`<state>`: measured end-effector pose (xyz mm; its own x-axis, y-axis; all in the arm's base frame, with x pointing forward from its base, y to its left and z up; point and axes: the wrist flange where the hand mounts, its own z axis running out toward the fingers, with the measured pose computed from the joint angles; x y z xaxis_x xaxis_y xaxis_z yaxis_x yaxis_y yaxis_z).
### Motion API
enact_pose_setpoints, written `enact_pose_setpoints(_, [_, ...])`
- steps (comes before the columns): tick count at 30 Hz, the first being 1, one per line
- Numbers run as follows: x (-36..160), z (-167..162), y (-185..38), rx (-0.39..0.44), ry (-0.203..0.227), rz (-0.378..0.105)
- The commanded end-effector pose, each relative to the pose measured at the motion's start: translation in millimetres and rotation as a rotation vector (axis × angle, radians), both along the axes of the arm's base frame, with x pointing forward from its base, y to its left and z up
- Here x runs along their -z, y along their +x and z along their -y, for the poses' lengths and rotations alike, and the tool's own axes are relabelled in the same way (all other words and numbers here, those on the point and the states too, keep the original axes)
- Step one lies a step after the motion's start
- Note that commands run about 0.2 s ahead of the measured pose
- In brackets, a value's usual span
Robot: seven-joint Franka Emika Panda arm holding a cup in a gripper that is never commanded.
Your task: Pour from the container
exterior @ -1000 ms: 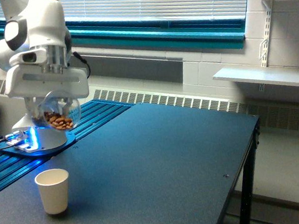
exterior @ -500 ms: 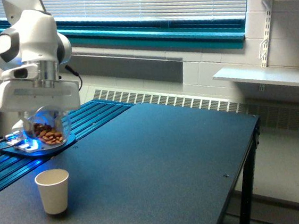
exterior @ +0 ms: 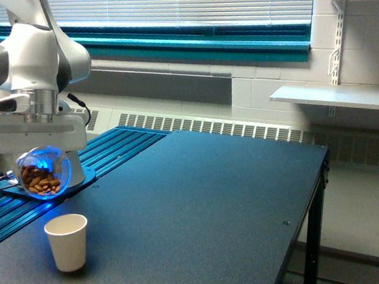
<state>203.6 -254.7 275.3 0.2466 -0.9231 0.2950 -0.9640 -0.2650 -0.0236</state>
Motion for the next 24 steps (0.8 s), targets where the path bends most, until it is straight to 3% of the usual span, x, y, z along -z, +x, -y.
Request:
enact_pose_setpoints(1, [15.3, -14.1, -0.7, -0.019, 0.037, -0.015])
enact_pose_setpoints(11, [22.6, -17.9, 14.8, -0.056, 0.053, -0.045])
enact_pose_setpoints(24, [28.7, -9.9, 29.8, -0.08, 0.043, -0.088])
